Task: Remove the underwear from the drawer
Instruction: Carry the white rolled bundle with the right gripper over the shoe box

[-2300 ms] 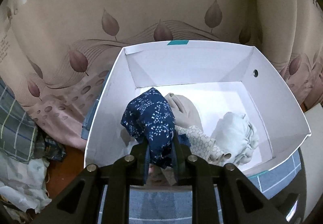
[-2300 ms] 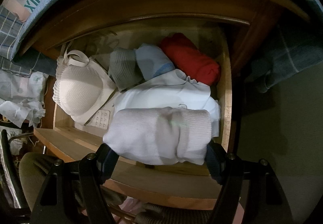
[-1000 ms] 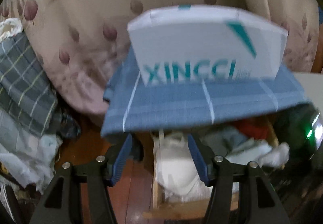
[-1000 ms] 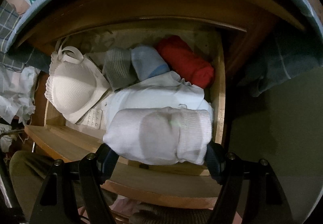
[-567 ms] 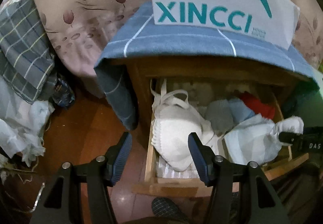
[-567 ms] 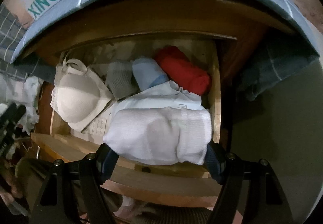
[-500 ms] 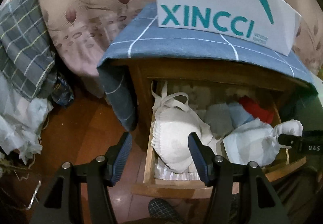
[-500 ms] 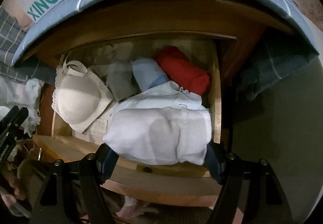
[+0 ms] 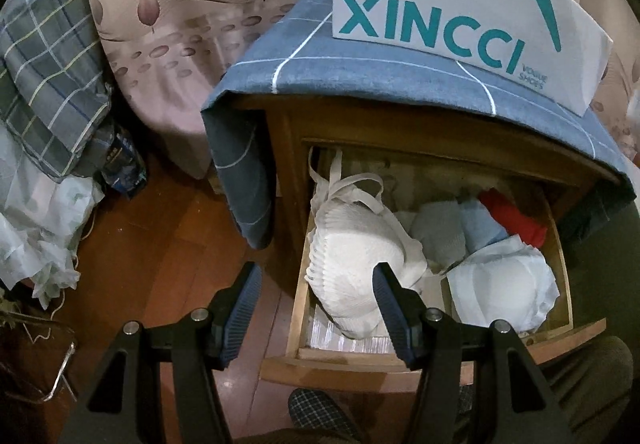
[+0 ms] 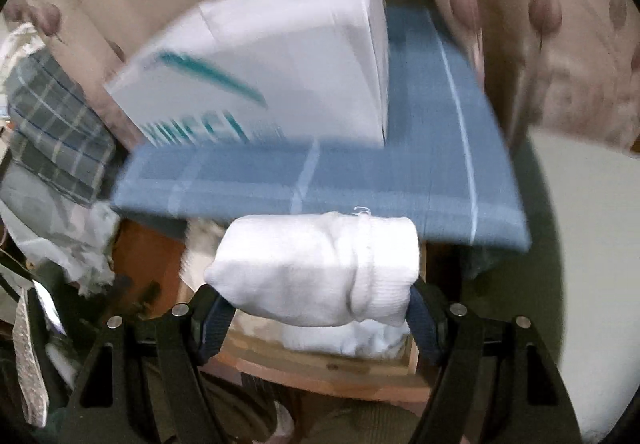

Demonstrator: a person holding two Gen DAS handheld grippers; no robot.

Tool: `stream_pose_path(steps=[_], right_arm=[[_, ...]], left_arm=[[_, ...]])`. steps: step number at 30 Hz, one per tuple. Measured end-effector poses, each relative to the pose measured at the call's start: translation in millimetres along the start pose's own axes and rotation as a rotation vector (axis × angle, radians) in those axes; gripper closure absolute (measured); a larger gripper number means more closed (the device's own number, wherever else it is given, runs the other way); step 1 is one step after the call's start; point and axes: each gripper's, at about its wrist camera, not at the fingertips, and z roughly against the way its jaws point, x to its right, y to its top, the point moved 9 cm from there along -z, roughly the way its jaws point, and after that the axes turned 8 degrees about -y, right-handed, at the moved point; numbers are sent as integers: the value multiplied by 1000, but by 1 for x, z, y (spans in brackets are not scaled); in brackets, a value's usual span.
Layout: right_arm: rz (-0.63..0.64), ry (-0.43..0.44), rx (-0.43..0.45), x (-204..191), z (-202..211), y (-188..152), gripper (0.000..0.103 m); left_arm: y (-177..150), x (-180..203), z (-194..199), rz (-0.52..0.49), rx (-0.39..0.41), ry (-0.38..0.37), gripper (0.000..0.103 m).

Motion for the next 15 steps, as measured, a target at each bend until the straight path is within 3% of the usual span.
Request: stream_pose_path(steps=[8,15], right_arm=[[49,23,143,-27,62,72,31],[57,26,175,-49,67,125,31]], left_arm=[[0,-3,0,23,1,-9,43],[0,-5,-2,38,-2,-25,43]])
